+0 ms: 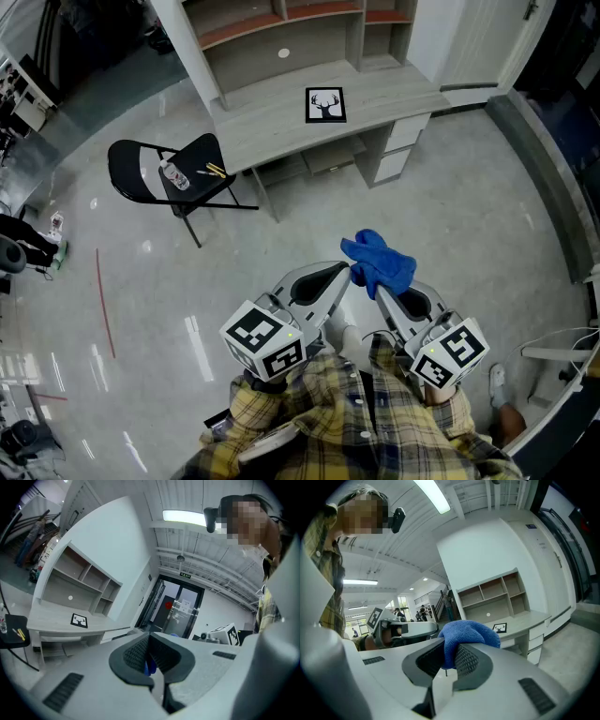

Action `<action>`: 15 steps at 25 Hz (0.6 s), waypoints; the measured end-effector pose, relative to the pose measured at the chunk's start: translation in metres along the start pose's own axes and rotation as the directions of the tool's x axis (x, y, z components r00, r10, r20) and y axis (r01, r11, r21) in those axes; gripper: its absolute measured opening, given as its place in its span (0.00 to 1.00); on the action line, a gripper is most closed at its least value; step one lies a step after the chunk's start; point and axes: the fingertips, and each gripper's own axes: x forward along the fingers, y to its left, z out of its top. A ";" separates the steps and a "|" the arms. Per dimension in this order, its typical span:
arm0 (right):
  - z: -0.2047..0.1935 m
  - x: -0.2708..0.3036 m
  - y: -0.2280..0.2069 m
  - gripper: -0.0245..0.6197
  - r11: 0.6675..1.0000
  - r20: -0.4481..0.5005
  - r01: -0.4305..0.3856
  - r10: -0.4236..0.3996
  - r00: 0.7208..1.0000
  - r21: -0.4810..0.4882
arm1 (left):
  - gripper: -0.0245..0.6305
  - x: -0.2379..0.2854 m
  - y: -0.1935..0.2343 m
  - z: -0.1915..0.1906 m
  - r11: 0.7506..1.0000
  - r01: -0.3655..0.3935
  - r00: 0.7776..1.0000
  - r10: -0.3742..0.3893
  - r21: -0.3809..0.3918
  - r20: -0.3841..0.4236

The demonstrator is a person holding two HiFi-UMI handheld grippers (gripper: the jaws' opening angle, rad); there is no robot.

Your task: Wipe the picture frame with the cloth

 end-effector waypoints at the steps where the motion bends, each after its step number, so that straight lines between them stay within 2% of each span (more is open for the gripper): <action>1: -0.001 0.000 -0.001 0.12 1.000 0.000 0.000 0.000 1.000 -0.004 | 0.04 -0.001 0.001 -0.001 1.000 -0.003 1.000 0.003 -0.001 0.004; 8: -0.003 0.012 0.005 0.12 1.000 0.008 0.012 -0.012 1.000 -0.020 | 0.04 -0.012 0.013 0.000 1.000 0.009 1.000 -0.009 0.012 0.015; 15: -0.008 0.022 0.008 0.12 0.997 0.047 0.078 -0.078 0.996 -0.003 | 0.04 -0.026 0.028 -0.002 0.998 0.038 0.999 -0.038 0.039 -0.001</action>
